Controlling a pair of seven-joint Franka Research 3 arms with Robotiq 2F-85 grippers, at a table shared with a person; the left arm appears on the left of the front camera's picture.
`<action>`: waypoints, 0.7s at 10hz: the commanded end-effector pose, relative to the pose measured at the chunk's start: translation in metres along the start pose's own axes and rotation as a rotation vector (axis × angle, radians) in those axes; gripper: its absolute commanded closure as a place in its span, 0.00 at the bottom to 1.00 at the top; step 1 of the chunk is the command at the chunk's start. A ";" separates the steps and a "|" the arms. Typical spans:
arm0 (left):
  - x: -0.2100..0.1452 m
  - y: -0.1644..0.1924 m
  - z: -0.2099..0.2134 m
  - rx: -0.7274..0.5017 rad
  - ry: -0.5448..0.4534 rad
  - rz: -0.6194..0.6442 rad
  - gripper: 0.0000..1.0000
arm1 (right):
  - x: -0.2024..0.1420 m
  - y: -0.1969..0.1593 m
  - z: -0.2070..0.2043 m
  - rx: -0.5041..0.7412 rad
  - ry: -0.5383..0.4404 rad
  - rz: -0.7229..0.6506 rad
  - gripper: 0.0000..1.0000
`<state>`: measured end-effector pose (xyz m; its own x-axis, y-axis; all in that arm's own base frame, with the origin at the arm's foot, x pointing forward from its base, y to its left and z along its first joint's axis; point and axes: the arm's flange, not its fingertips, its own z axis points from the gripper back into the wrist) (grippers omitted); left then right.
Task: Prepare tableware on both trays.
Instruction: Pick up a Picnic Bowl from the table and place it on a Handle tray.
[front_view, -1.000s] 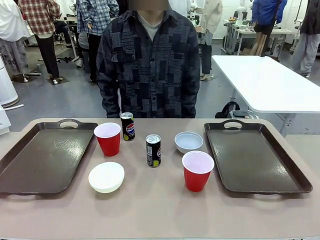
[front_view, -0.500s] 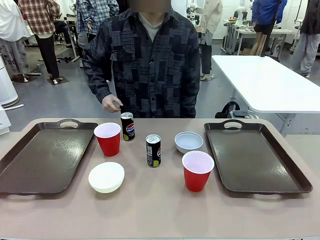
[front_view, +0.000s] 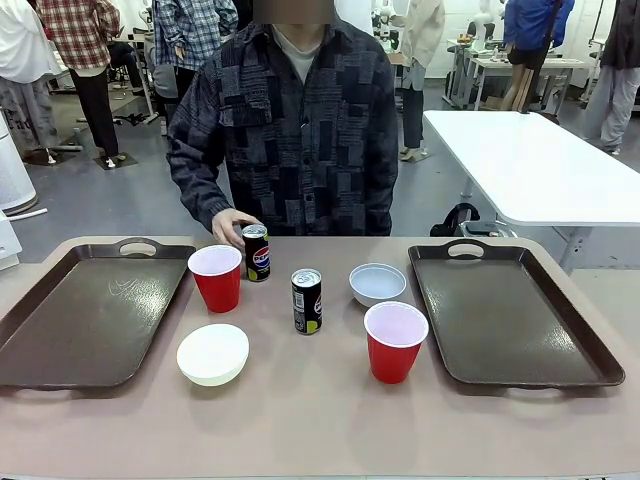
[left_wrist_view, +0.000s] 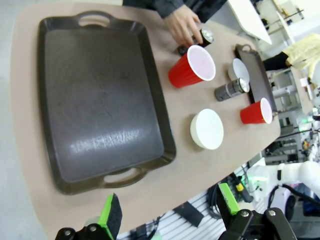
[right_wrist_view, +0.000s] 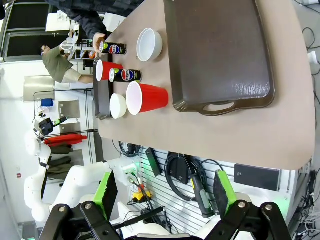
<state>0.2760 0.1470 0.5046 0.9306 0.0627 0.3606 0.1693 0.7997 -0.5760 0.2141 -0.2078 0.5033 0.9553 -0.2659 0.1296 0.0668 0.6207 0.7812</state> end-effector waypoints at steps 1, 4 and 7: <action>0.000 0.001 0.001 -0.011 -0.005 0.011 0.00 | 0.000 -0.001 0.001 0.013 0.004 0.014 0.00; 0.000 0.001 0.001 -0.011 -0.005 0.011 0.00 | 0.000 0.000 0.000 0.000 0.000 0.000 0.00; 0.000 0.001 0.001 -0.011 -0.005 0.011 0.00 | 0.021 0.047 -0.017 -0.163 -0.068 -0.053 0.00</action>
<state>0.2761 0.1471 0.5044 0.9307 0.0628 0.3602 0.1691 0.7997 -0.5762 0.2303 -0.1905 0.5172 0.9513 -0.2786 0.1317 0.1001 0.6835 0.7230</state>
